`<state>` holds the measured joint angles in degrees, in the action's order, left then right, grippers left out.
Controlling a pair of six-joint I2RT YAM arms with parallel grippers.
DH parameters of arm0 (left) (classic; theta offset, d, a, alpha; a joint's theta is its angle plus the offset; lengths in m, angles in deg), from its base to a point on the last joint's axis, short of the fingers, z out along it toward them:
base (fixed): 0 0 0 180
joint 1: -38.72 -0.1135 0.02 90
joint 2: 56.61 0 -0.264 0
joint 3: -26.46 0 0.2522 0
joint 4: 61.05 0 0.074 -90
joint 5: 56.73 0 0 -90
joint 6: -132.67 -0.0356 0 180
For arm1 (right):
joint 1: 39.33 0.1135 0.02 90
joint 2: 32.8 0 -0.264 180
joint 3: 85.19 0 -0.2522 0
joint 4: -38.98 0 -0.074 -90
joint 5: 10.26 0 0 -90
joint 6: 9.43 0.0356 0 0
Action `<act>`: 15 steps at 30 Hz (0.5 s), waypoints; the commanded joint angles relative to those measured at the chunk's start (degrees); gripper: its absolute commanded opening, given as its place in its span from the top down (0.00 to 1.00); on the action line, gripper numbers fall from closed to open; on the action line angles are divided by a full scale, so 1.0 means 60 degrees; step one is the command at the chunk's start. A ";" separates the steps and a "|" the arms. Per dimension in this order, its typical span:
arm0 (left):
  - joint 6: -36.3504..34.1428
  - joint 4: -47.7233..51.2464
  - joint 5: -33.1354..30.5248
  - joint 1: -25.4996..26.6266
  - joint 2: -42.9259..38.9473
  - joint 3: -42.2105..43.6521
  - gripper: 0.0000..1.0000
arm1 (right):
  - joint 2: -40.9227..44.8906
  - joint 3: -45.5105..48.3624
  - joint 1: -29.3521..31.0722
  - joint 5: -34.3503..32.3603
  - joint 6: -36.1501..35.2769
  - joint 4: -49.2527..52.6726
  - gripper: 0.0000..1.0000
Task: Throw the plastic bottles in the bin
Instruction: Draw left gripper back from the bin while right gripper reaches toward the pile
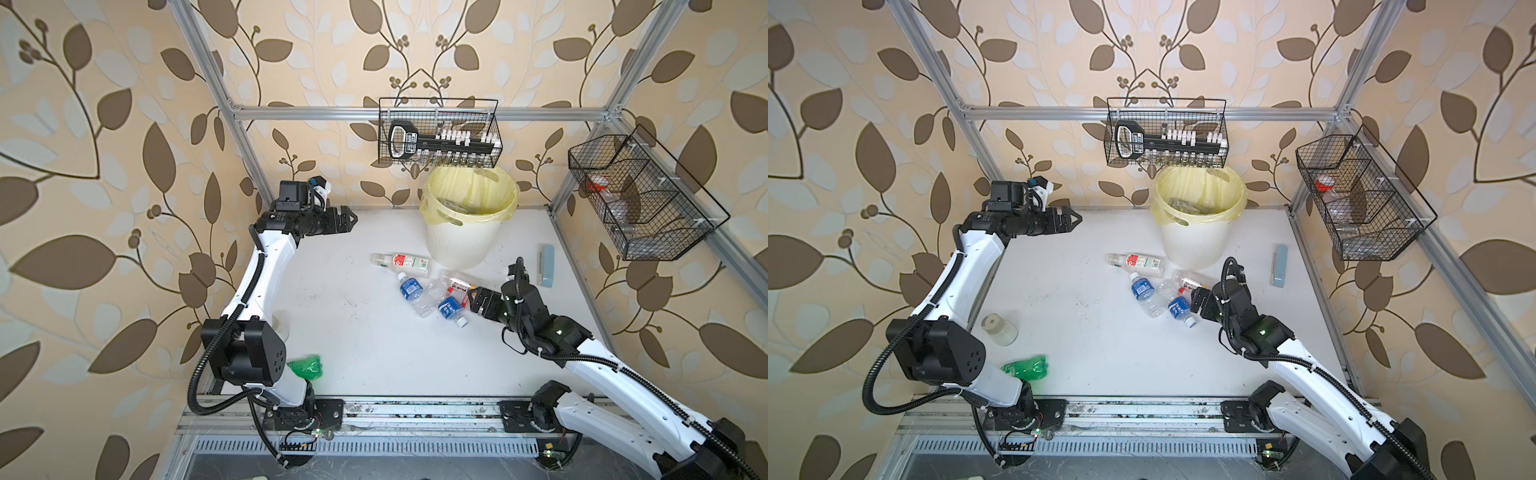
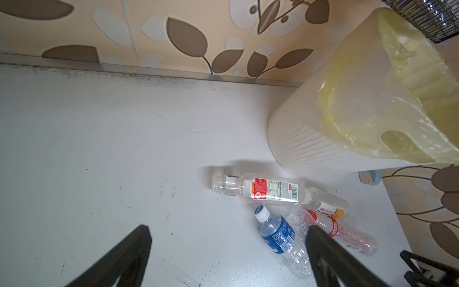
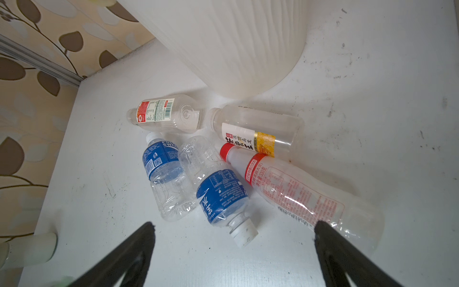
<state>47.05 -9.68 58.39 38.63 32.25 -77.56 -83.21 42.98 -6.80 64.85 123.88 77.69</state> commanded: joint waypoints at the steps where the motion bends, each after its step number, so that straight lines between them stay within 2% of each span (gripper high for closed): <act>1: -0.0298 0.0121 0.0365 -0.0070 -0.0528 0.0058 0.01 | -0.0111 -0.0233 0.0087 -0.0272 -0.0303 -0.0096 0.00; 10: -0.0747 0.0354 0.0772 -0.0067 -0.0962 0.0466 0.01 | -0.0436 -0.0357 0.0105 0.0145 -0.0813 -0.0179 0.00; 15: -0.0940 0.0713 0.0932 -0.0069 -0.1001 0.0517 0.01 | -0.0802 -0.0358 0.0599 0.0508 -0.2079 -0.0906 0.00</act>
<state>43.80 -7.39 61.54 38.63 28.60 -74.85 -87.02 42.61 -5.03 65.88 117.24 75.76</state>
